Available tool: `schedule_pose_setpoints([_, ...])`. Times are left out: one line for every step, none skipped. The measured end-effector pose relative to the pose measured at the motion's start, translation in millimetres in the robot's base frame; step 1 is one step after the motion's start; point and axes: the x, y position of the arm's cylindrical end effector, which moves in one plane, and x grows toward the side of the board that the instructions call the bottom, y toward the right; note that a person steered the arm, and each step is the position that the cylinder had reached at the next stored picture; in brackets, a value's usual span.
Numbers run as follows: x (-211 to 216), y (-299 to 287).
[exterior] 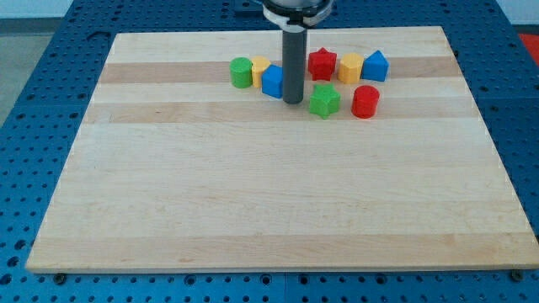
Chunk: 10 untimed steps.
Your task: Slide the blue cube between the red star and the yellow heart
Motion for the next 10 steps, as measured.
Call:
schedule_pose_setpoints([0,-38])
schedule_pose_setpoints([10,-59])
schedule_pose_setpoints([26,-83])
schedule_pose_setpoints([21,-92])
schedule_pose_setpoints([-4,-68])
schedule_pose_setpoints([-22,-35])
schedule_pose_setpoints([-25,-22])
schedule_pose_setpoints([-28,-22])
schedule_pose_setpoints([-37,-20])
schedule_pose_setpoints([-40,-19])
